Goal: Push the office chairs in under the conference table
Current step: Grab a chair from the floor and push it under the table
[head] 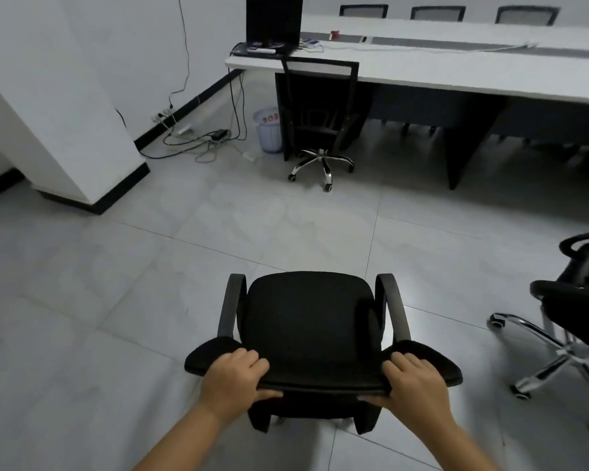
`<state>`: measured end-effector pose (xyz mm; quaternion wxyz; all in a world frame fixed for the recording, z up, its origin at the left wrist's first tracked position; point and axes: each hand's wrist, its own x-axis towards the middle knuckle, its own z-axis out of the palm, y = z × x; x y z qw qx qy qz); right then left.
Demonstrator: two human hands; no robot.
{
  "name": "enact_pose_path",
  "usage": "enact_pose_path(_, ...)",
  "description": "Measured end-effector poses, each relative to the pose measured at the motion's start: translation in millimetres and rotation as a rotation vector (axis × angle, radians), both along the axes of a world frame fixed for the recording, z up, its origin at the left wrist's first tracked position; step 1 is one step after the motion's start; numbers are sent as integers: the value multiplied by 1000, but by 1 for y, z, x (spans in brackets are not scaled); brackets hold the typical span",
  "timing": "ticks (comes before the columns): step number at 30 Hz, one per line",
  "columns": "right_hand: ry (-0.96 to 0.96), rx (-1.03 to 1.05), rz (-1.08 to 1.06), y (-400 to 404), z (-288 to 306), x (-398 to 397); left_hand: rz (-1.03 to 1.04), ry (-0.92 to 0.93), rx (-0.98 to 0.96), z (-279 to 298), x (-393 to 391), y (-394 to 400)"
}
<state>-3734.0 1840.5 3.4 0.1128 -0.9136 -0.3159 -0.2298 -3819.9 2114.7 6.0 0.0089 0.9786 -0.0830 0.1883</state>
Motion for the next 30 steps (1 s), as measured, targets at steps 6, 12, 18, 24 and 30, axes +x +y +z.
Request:
enact_pose_path(6,-44,-7,-92,6,-1,31,-58,11,-9,-1,56,12)
enact_pose_path(12,-93,-31,-193,11,-1,78,-114,-54,-29,-1,132,19)
enact_pose_path(18,-120,-69,-254,2,-4,131,-210,-113,-34,-2,195,11)
enact_pose_path(24,-168,-44,-256,-6,-9,190,-267,-167,-24,-7,262,7)
enact_pose_path(30,-203,12,-228,-26,-7,266,-232,-167,-3,-7,336,-12)
